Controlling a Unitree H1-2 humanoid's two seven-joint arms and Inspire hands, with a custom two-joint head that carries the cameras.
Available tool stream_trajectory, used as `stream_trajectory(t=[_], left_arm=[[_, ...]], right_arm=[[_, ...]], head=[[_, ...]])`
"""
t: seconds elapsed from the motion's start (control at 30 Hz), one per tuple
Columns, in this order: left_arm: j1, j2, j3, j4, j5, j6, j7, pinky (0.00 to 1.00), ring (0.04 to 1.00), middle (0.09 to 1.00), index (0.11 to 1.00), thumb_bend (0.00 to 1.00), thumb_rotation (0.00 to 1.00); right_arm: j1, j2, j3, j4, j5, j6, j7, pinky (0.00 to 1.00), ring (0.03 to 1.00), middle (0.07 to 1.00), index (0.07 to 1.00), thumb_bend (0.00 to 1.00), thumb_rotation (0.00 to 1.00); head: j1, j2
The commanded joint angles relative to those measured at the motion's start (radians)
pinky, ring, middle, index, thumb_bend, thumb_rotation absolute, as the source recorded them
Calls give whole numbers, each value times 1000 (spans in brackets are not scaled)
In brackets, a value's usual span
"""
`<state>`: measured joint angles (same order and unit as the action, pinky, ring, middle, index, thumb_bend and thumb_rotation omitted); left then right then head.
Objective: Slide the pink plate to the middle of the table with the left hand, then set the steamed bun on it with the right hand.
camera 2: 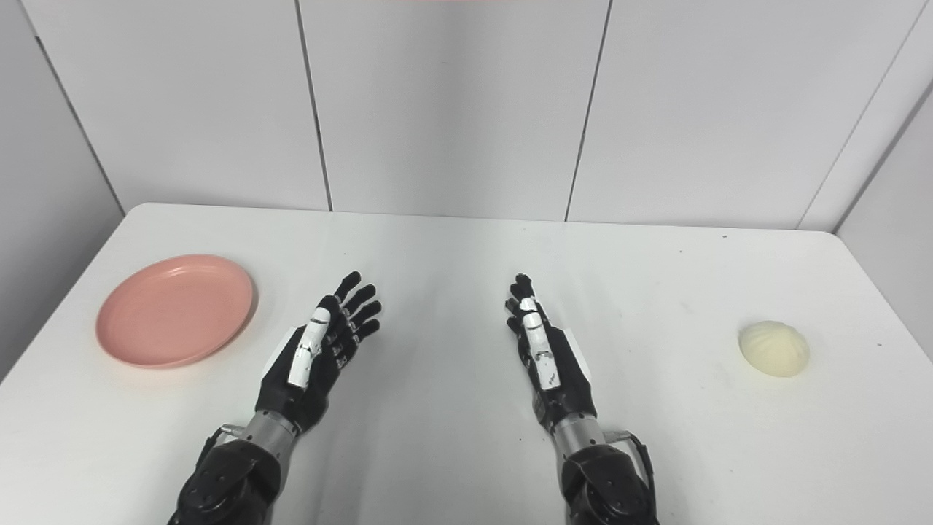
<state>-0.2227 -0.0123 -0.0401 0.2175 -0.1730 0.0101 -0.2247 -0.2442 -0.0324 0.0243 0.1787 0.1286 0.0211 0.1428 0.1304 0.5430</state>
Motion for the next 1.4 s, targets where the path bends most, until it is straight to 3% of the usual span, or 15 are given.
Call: stream_trajectory(t=[0.0, 1.37], left_arm=[[87, 5, -3, 96, 3, 76, 8, 933, 935, 953, 954, 452, 1000], [86, 5, -2, 94, 3, 82, 9, 934, 934, 956, 956, 456, 1000]], right_arm=[[39, -10, -5, 31, -1, 18, 4, 1000, 1000, 1000, 1000, 212, 1000], [38, -11, -6, 31, 2, 23, 5, 1000, 1000, 1000, 1000, 217, 1000]], head=[[3, 1], [3, 2]])
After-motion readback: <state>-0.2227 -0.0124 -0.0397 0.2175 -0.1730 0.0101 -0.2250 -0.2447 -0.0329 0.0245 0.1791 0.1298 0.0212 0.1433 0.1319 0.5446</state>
